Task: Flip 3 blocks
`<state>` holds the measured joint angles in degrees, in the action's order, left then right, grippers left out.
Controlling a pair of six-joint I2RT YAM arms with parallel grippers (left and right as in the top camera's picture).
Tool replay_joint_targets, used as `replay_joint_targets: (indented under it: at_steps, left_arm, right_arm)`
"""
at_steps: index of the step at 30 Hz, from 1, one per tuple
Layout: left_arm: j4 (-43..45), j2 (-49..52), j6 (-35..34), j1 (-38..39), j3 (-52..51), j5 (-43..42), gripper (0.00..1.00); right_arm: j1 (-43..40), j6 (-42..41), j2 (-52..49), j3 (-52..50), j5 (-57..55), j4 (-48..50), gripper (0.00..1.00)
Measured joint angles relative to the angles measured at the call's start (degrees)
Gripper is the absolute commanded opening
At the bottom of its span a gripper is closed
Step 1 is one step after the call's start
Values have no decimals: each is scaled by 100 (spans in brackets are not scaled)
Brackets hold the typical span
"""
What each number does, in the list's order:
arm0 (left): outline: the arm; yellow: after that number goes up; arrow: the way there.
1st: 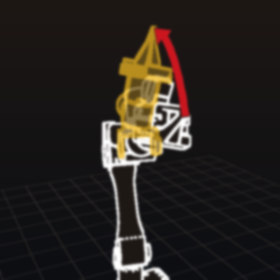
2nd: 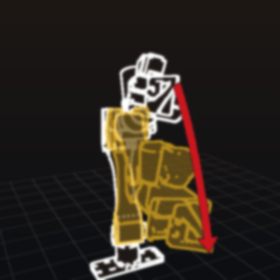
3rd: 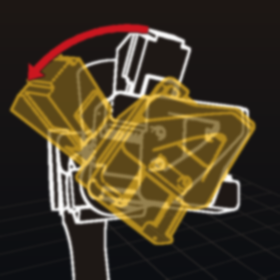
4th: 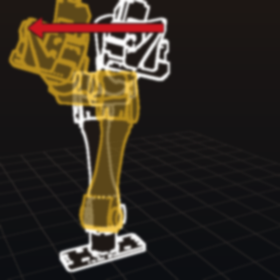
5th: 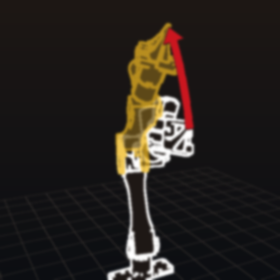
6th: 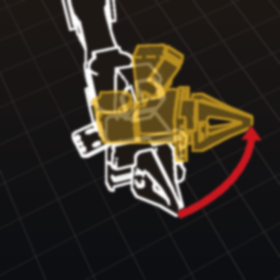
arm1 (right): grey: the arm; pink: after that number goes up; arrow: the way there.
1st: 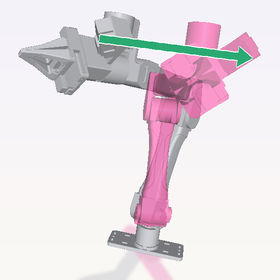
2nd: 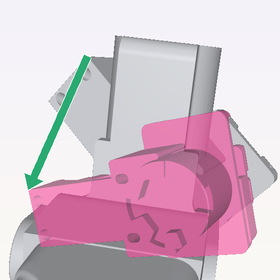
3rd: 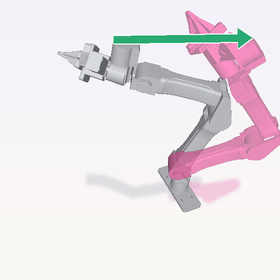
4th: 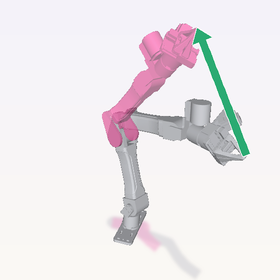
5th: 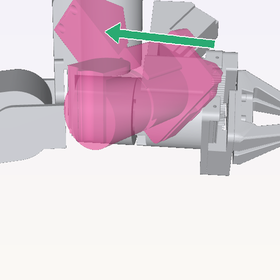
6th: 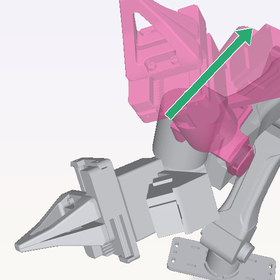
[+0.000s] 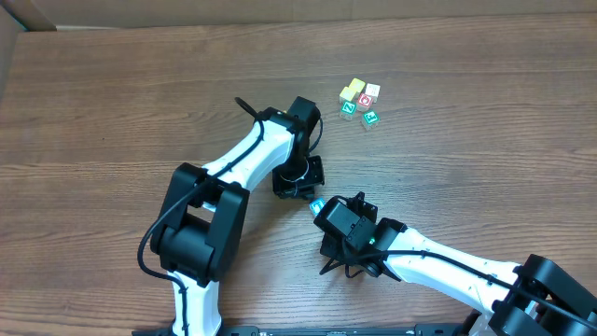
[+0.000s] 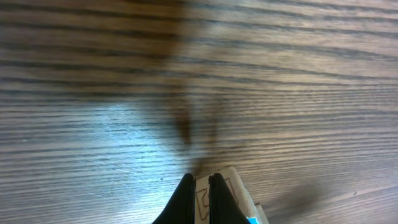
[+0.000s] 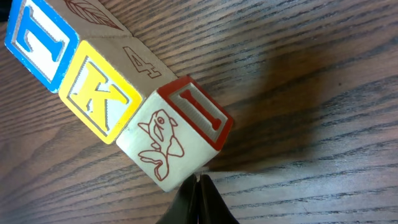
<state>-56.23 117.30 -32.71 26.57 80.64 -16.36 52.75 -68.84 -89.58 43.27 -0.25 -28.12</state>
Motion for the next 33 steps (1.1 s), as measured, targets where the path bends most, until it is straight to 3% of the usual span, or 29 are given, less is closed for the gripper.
replay_joint_targets:
  at_steps: [33]
  left_arm:
    - [24,0,0,101,0,125,4]
  right_arm:
    - [7,-7,0,-11,-476,-101,4]
